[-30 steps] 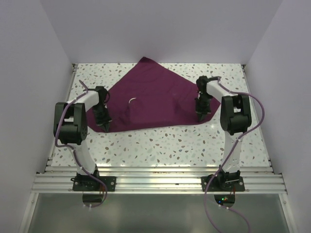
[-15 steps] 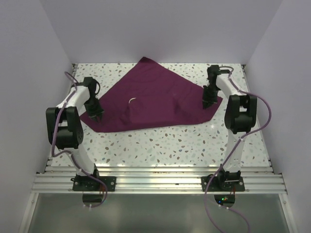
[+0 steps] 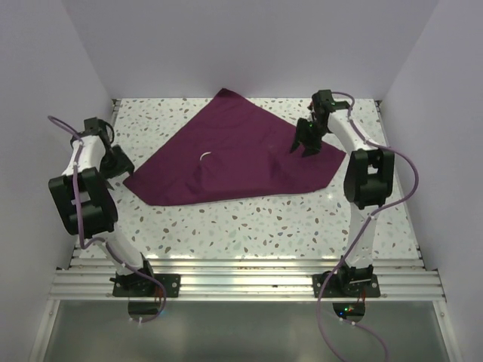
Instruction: Prepare the surgical pack
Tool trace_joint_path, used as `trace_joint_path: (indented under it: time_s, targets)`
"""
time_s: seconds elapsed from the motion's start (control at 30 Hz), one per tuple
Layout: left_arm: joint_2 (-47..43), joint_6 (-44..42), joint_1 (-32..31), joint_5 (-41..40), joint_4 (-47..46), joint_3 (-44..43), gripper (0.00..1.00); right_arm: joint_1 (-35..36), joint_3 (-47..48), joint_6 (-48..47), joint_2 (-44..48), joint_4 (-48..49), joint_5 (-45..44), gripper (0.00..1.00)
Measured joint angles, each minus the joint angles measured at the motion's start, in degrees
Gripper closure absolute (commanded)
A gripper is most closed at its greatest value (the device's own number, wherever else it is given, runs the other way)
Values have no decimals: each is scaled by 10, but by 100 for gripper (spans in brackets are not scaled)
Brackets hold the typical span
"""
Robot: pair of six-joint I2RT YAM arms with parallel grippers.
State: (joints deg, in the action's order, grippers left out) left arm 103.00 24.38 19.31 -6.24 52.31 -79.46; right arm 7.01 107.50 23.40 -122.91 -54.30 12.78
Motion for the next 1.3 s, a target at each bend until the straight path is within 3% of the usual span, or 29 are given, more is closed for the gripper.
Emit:
trace_joint_path:
  time_s: [0.2, 0.5, 0.67, 0.77, 0.87, 1.0, 1.3]
  targets:
    - [12, -28, 24, 43, -70, 19, 25, 44, -28, -2, 31, 11, 39, 43]
    - [63, -30, 24, 89, -119, 33, 30, 20, -36, -5, 37, 12, 49, 43]
    - [83, -29, 24, 89, -131, 32, 38, 19, -36, -5, 37, 12, 49, 43]
    - [85, -32, 24, 84, -135, 31, 46, 19, -36, -5, 37, 12, 49, 42]
    - [89, -39, 24, 78, -136, 28, 65, 16, -36, -6, 37, 12, 47, 42]
    - [102, -44, 26, 81, -135, 11, 100, 3, -37, -12, 37, 12, 35, 41]
    - [83, -20, -9, 135, -100, -35, 100, -37, -33, -15, 31, -4, -1, 42]
